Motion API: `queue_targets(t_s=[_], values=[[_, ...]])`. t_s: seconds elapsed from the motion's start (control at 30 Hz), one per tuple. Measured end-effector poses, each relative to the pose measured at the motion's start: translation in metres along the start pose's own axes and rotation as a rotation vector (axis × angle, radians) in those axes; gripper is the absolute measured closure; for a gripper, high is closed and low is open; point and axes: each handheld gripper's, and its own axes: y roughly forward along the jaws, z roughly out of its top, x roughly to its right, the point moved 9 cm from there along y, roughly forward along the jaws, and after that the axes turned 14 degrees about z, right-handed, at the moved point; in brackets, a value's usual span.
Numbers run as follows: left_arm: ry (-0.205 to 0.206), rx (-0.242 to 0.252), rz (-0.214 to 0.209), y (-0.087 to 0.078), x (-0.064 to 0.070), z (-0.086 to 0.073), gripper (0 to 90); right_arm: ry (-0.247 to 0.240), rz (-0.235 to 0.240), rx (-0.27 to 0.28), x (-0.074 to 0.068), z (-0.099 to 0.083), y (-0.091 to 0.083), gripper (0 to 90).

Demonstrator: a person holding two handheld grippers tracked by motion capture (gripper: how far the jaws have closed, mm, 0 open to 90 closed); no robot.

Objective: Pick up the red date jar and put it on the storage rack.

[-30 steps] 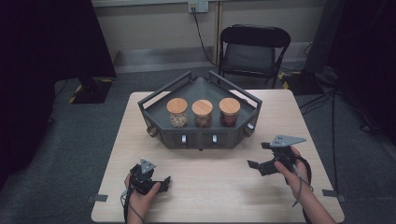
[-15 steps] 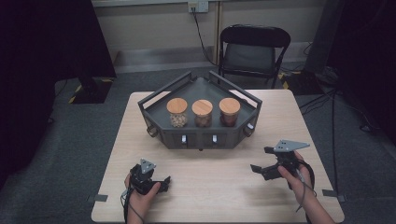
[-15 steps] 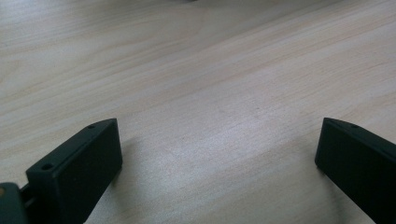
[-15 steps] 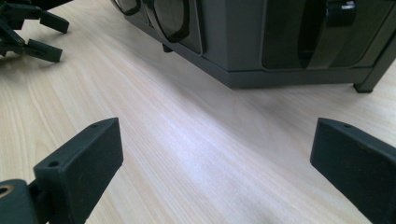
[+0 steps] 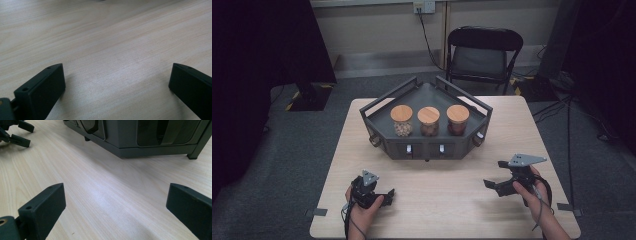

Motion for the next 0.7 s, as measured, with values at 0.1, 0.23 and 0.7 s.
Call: queue_targets(t_s=[0.1, 0.23, 0.7], values=[[0.000, 0.000, 0.000, 0.000, 0.000, 0.000, 0.3, 0.000, -0.001, 0.000, 0.000, -0.003, 0.000, 1.8], [0.000, 0.000, 0.000, 0.000, 0.000, 0.000, 0.3, 0.003, -0.004, -0.004, 0.001, -0.007, -0.001, 1.8], [0.000, 0.000, 0.000, 0.000, 0.000, 0.000, 0.3, 0.012, -0.006, -0.012, 0.002, -0.018, -0.004, 1.8]])
